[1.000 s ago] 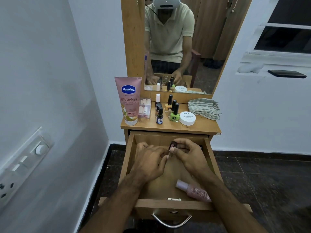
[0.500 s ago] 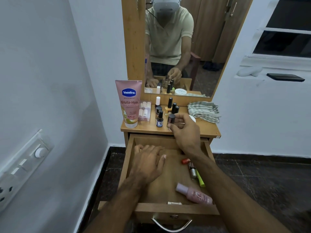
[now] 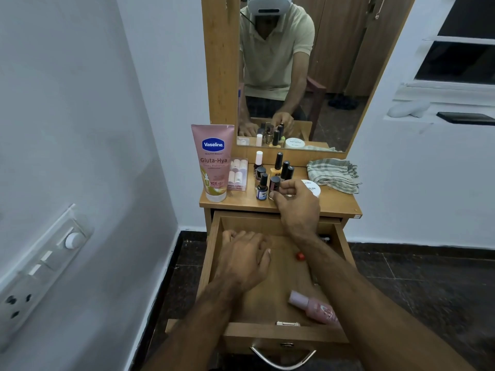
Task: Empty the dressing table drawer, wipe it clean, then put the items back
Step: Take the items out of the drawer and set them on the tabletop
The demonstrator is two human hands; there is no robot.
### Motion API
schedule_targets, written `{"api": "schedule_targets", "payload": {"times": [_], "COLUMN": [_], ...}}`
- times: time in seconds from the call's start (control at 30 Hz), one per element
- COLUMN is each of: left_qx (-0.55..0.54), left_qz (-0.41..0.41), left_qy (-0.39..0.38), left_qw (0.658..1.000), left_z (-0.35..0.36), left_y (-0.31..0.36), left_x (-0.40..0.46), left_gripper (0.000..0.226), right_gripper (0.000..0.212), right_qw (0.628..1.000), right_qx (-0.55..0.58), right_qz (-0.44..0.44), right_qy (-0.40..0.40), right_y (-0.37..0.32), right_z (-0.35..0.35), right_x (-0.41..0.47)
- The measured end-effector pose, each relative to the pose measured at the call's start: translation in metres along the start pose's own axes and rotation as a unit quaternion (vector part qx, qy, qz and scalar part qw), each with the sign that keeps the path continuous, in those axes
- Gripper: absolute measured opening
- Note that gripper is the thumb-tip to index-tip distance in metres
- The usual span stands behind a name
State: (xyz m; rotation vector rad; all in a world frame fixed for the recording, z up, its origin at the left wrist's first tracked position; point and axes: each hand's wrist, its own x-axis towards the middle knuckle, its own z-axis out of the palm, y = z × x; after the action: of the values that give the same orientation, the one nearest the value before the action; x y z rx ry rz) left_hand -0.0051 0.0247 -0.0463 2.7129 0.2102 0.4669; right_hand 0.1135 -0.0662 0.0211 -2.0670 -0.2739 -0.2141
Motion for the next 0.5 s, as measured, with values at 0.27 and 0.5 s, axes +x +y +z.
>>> {"api": "schedule_targets", "payload": {"times": [0.27, 0.5], "left_qx": [0.003, 0.001], "left_qz": [0.013, 0.025], "left_qy": [-0.009, -0.006], "left_qw": [1.0, 1.0], "left_z": [0.001, 0.002], "left_y": [-0.002, -0.003], "left_x": [0.001, 0.0], "left_gripper": [0.034, 0.034], "right_gripper": [0.028, 0.011], "right_qw": [0.999, 0.998], "right_qx": [0.029, 0.012], "right_qz": [0.0, 0.004], "right_qy": [-0.028, -0.056], "right_y": [0.007, 0.03], "right_z": [-0.013, -0.051], "right_x": [0.002, -0.007]}}
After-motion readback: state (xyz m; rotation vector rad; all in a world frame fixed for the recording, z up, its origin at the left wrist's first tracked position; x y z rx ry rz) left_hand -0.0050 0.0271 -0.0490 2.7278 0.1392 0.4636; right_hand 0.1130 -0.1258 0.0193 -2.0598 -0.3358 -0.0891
